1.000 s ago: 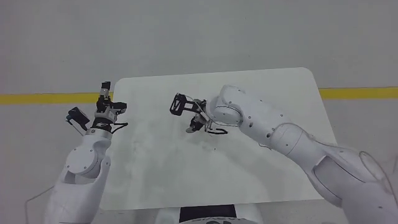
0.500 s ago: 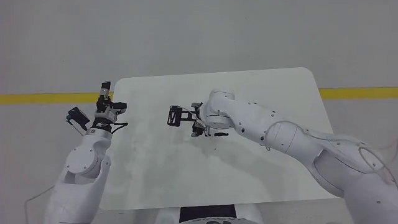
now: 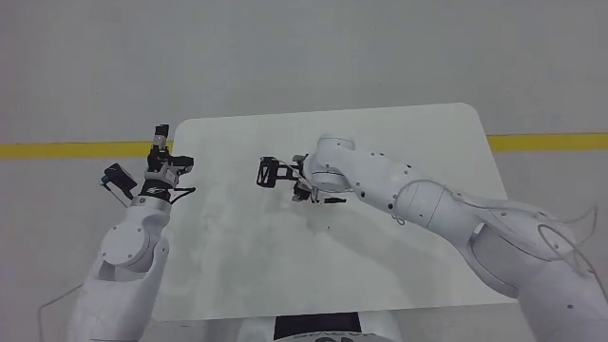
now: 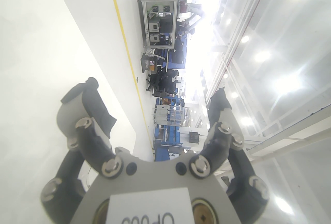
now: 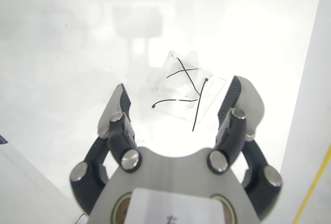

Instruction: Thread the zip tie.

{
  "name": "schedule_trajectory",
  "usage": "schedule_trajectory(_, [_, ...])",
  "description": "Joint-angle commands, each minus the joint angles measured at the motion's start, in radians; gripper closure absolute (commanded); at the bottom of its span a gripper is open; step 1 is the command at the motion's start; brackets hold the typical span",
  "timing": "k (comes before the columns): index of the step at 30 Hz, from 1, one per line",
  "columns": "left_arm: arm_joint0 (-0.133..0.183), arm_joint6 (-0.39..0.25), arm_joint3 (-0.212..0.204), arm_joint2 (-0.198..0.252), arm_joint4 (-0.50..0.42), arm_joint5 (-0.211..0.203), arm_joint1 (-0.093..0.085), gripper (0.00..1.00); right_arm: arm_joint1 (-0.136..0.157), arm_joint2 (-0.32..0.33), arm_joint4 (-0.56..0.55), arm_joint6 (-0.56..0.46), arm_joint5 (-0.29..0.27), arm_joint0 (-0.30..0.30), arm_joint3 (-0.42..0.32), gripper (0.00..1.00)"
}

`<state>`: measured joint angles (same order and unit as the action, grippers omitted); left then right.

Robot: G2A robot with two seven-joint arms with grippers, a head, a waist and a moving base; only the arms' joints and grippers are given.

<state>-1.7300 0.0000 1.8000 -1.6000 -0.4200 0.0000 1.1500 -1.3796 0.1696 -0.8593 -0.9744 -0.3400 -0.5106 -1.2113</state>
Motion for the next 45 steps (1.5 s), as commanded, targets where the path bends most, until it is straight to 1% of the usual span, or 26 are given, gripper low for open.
schedule_trajectory(1, [0.000, 0.000, 0.000, 0.000, 0.000, 0.000, 0.000, 0.00, -0.004, 0.000, -0.005, -0.004, 0.000, 0.004, 0.006, 0.70])
schedule_trajectory(3, [0.000, 0.000, 0.000, 0.000, 0.000, 0.000, 0.000, 0.00, -0.008, 0.000, -0.020, -0.020, 0.000, 0.006, 0.004, 0.71])
schedule_trajectory(4, [0.000, 0.000, 0.000, 0.000, 0.000, 0.000, 0.000, 0.00, -0.010, 0.000, -0.024, -0.027, 0.000, 0.006, 0.003, 0.74])
schedule_trajectory(6, [0.000, 0.000, 0.000, 0.000, 0.000, 0.000, 0.000, 0.00, -0.013, 0.000, -0.035, -0.036, 0.000, 0.006, 0.006, 0.77])
schedule_trajectory(10, [0.000, 0.000, 0.000, 0.000, 0.000, 0.000, 0.000, 0.00, -0.023, 0.000, -0.060, -0.044, 0.000, 0.000, 0.020, 0.77])
schedule_trajectory(14, [0.000, 0.000, 0.000, 0.000, 0.000, 0.000, 0.000, 0.00, -0.036, 0.000, -0.093, -0.032, 0.000, -0.011, 0.047, 0.78])
schedule_trajectory(19, [0.000, 0.000, 0.000, 0.000, 0.000, 0.000, 0.000, 0.00, -0.058, 0.000, -0.120, -0.022, 0.000, -0.024, 0.098, 0.76])
schedule_trajectory(22, [0.000, 0.000, 0.000, 0.000, 0.000, 0.000, 0.000, 0.00, -0.072, 0.000, -0.135, -0.021, 0.000, -0.028, 0.128, 0.78])
schedule_trajectory(23, [0.000, 0.000, 0.000, 0.000, 0.000, 0.000, 0.000, 0.00, -0.077, 0.000, -0.139, -0.020, 0.000, -0.029, 0.137, 0.80])
schedule_trajectory(25, [0.000, 0.000, 0.000, 0.000, 0.000, 0.000, 0.000, 0.00, -0.087, 0.000, -0.150, -0.020, 0.000, -0.030, 0.155, 0.80])
schedule_trajectory(26, [0.000, 0.000, 0.000, 0.000, 0.000, 0.000, 0.000, 0.00, -0.091, 0.000, -0.153, -0.018, 0.000, -0.031, 0.163, 0.82])
schedule_trajectory(36, [0.000, 0.000, 0.000, 0.000, 0.000, 0.000, 0.000, 0.00, -0.137, 0.000, -0.177, -0.019, 0.000, -0.050, 0.238, 0.80])
schedule_trajectory(45, [0.000, 0.000, 0.000, 0.000, 0.000, 0.000, 0.000, 0.00, -0.168, 0.000, -0.186, -0.003, 0.000, -0.057, 0.299, 0.80])
